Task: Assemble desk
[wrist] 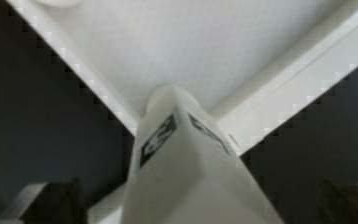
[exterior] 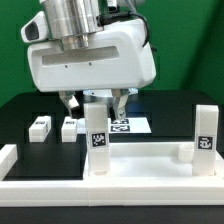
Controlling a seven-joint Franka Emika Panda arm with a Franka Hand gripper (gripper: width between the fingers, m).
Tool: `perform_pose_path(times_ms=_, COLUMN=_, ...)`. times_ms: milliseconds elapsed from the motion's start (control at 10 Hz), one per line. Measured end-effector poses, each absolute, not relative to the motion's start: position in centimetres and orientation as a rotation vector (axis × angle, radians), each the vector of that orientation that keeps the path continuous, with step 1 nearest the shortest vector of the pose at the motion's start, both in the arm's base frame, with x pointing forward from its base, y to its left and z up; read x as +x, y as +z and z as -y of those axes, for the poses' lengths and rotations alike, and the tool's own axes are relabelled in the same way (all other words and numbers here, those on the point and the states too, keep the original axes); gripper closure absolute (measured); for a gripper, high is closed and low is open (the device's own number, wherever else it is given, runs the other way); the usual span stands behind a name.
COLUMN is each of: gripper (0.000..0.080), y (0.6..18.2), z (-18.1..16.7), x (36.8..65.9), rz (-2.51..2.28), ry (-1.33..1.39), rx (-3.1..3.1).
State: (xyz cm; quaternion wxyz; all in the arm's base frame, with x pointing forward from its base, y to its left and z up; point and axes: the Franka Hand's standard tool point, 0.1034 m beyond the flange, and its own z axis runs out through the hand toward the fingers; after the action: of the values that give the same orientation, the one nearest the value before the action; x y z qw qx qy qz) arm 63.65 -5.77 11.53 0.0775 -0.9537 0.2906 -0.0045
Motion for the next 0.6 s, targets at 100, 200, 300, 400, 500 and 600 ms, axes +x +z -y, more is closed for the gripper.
perform_pose_path(times_ms=100, gripper=0.0151, y=11.48, z=5.66, x=63.95, rz=-0.512, ry=-0.074, rx=-2.985)
perform_pose_path(times_ms=200, gripper=0.0151, y=11.18, z=5.20, x=63.91, rz=-0.064, ry=-0.087, rx=-3.044)
perform_pose_path(times_ms=300, gripper=0.0151, y=10.93, z=5.20, x=63.82, rz=0.055, ry=-0.086, rx=-3.044)
perform_pose_path(times_ms=400, gripper=0.0178, y=10.93, z=5.24, x=63.82, rz=-0.035, ry=-0.081, rx=-3.046)
perform_pose_path(times_ms=500, gripper=0.0311, y=10.91, z=5.26, x=63.81, rz=-0.034, ry=-0.080, rx=-3.046)
perform_pose_path(times_ms=600, gripper=0.0458, y=10.89, z=5.25, x=63.80, rz=-0.131, ry=-0.075, rx=-3.042)
